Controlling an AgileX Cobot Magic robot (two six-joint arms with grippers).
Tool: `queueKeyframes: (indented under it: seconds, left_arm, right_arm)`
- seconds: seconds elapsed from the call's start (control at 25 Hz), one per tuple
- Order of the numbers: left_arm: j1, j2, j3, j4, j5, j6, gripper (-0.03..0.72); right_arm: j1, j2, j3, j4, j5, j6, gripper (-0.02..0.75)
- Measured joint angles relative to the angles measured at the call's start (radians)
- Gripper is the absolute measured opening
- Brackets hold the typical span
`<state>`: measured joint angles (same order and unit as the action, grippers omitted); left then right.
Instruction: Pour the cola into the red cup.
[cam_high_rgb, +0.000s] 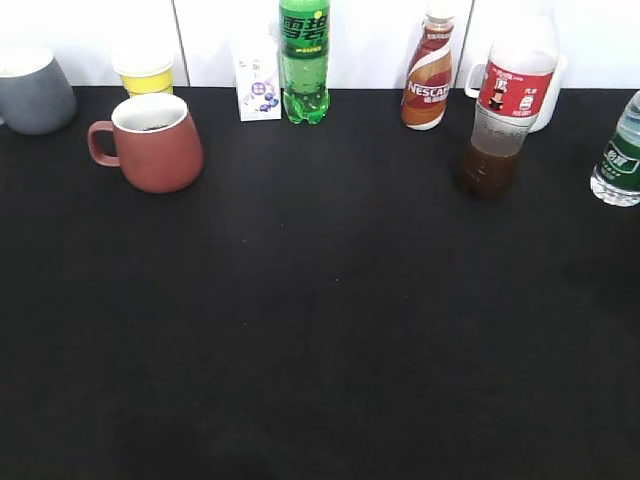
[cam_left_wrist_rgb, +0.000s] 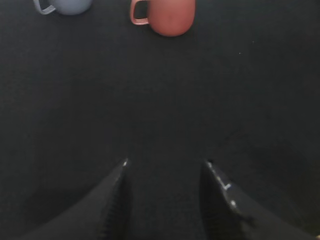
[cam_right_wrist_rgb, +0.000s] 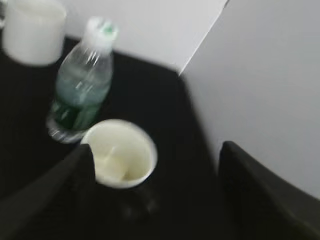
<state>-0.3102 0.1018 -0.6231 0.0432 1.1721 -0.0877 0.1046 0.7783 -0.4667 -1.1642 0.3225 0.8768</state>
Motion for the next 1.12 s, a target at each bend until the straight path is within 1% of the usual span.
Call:
queueKeyframes:
  seconds: [0.04,0.08,0.12,0.16,0.2,0.24,0.28,0.36,0.44,0.48,0.52,0.56,0.68,0.88,1.0,1.04,1.12]
  left_arm:
    - [0.000,0.000,0.000,0.000,-0.007,0.000,0.339]
    - [0.000,0.000,0.000,-0.001,-0.016,0.000,0.339]
    - [0.000,0.000,0.002,-0.001,-0.028,0.001,0.339]
    - [0.000,0.000,0.020,-0.005,-0.045,0.004,0.339]
    - [0.000,0.000,0.043,-0.021,-0.060,0.012,0.339]
    - [0.000,0.000,0.070,-0.043,-0.077,0.022,0.339]
    - [0.000,0.000,0.093,-0.061,-0.094,0.029,0.339]
    - [0.000,0.000,0.103,-0.078,-0.100,0.044,0.339]
    - [0.000,0.000,0.103,-0.080,-0.104,0.055,0.339]
    - [0.000,0.000,0.103,-0.080,-0.105,0.057,0.339]
    - [0.000,0.000,0.103,-0.080,-0.105,0.057,0.339]
    - [0.000,0.000,0.103,-0.082,-0.106,0.057,0.339]
    - [0.000,0.000,0.103,-0.084,-0.106,0.058,0.337]
    - [0.000,0.000,0.103,-0.084,-0.106,0.059,0.327]
    - [0.000,0.000,0.103,-0.084,-0.106,0.059,0.292]
    - [0.008,0.000,0.103,-0.084,-0.106,0.059,0.279]
    - [0.065,0.000,0.103,-0.084,-0.106,0.059,0.267]
  right_arm:
    - [0.000,-0.005,0.000,0.095,0.002,-0.043,0.587]
    - [0.000,-0.034,0.000,0.406,0.023,-0.212,0.587]
    - [0.000,-0.069,0.000,0.612,0.043,-0.360,0.587]
    - [0.000,-0.124,0.000,0.815,0.079,-0.554,0.587]
    - [0.000,-0.188,0.000,0.980,0.123,-0.674,0.587]
    - [0.000,-0.264,0.000,1.091,0.195,-0.758,0.587]
    - [0.000,-0.339,0.000,1.164,0.283,-0.811,0.587]
    - [0.000,-0.518,-0.005,1.267,0.434,-0.877,0.587]
    - [0.000,-0.677,-0.035,1.314,0.518,-0.896,0.587]
    - [0.000,-0.731,-0.056,1.317,0.595,-0.899,0.587]
    - [0.000,-0.773,-0.060,1.293,0.690,-0.900,0.587]
    - [0.000,-0.784,-0.057,1.256,0.732,-0.899,0.587]
    - [0.000,-0.787,-0.037,1.175,0.723,-0.827,0.587]
    - [0.000,-0.787,-0.037,1.172,0.722,-0.813,0.587]
    - [0.000,-0.787,-0.037,1.172,0.721,-0.813,0.587]
    - [0.000,-0.787,-0.037,1.172,0.721,-0.813,0.587]
    - [0.000,-0.787,-0.037,1.172,0.721,-0.813,0.587]
